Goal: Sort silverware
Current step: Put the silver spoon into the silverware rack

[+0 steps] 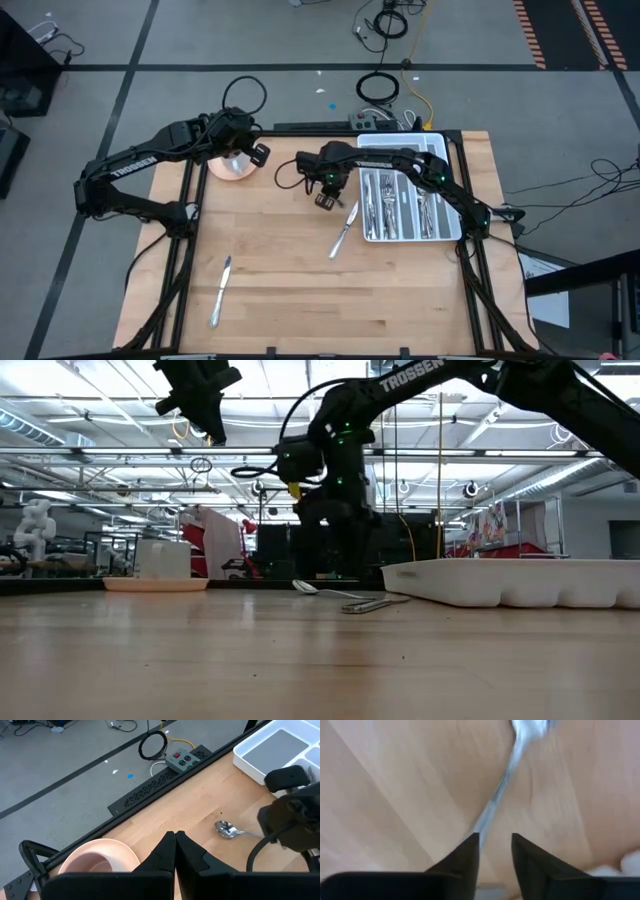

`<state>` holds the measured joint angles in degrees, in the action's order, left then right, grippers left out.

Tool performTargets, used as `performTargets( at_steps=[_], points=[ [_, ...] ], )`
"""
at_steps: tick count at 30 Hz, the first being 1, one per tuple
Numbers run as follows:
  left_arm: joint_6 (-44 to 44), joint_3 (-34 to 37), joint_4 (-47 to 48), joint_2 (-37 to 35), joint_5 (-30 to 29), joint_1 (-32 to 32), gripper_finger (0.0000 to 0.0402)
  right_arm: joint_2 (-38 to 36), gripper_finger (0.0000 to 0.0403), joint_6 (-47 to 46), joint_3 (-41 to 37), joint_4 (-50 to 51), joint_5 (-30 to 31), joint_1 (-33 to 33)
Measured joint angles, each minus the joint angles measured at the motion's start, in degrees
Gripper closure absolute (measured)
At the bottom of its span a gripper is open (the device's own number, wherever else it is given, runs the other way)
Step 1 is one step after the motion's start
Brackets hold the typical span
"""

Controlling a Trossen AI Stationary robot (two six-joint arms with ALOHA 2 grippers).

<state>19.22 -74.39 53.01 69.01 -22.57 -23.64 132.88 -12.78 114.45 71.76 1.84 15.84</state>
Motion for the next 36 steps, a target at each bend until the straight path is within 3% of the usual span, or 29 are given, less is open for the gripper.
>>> performTargets(
  at_steps=[8,21,24,30,36],
  points=[
    [0.1,0.0,0.0,0.0,0.0,0.0,0.0397,1.5,0.0237,-0.2,0.0,-9.6,0.0,0.3],
    [0.1,0.0,0.0,0.0,0.0,0.0,0.0397,4.7,0.0242,-1.3,0.1,-10.6,1.1,1.0],
    [-0.1,0.0,0.0,0.0,0.0,0.0,0.0397,4.7,0.0266,-3.1,0.1,-9.3,0.4,1.3],
    [-0.1,0.0,-0.2,0.0,0.0,0.0,0.0397,6.0,0.0387,-2.4,0.4,-6.2,-2.1,1.6],
    [-0.1,0.0,-0.1,0.0,0.0,0.0,0.0397,5.7,0.0399,-2.9,0.3,-6.1,-1.9,1.3]
  ],
)
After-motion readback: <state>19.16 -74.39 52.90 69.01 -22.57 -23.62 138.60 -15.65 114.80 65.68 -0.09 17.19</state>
